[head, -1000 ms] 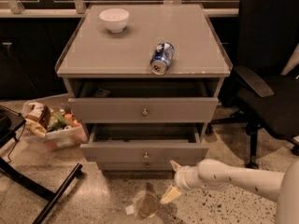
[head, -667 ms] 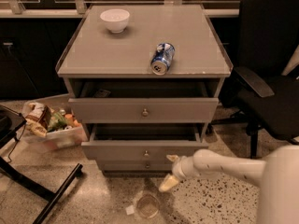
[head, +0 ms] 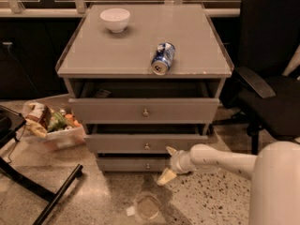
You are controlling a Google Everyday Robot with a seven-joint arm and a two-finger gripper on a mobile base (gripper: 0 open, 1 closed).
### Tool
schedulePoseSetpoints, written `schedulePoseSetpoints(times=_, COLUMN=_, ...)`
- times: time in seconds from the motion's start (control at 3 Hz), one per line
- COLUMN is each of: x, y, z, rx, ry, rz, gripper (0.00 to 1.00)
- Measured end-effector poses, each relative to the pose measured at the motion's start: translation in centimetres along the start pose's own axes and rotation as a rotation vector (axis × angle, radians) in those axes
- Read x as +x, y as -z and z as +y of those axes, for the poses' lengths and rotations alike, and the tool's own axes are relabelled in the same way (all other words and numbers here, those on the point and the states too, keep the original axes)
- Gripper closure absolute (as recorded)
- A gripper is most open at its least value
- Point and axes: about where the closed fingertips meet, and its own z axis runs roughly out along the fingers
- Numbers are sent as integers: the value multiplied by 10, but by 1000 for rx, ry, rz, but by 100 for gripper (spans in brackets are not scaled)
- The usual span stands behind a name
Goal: Close middle drawer
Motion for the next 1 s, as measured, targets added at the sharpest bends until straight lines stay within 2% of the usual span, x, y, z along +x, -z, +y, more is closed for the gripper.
schedulePoseSetpoints(times=0.33, x=-5, y=-8, z=-25, rx=29, ry=10, rz=0, gripper=0)
schedulePoseSetpoints(times=1.0, x=-7, y=-8, z=-29, rx=40, ry=14, rz=-2, gripper=0)
